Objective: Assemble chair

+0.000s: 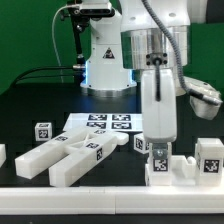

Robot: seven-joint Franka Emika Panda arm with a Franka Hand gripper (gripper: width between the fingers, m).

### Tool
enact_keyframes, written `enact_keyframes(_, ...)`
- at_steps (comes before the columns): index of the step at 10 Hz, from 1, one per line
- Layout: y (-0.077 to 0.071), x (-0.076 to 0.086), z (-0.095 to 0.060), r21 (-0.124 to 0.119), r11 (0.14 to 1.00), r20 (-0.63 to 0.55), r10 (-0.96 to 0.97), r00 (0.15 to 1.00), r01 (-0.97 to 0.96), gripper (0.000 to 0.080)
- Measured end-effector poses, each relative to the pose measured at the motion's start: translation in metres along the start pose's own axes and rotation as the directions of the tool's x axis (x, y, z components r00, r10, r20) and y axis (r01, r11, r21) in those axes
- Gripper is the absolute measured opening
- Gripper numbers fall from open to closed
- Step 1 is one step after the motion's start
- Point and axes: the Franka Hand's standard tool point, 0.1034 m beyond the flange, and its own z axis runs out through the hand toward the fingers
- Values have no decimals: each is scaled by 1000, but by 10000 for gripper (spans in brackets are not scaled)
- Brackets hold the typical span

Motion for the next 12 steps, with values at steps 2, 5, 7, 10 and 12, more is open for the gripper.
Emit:
enact_keyframes(2, 0, -1, 0, 10, 1000, 3, -7, 1000, 7, 340)
enact_keyframes(5, -1, -1, 0, 16, 899, -6, -437, 899, 437, 522)
enact_keyframes(7, -1, -1, 0, 14, 761, -7, -649, 761, 649, 643)
enact_keyframes(10, -2, 0, 0, 7, 563, -15, -826, 563, 826, 648)
enact_keyframes(12, -3, 0, 0, -2, 210, -28, -977, 210, 978, 649)
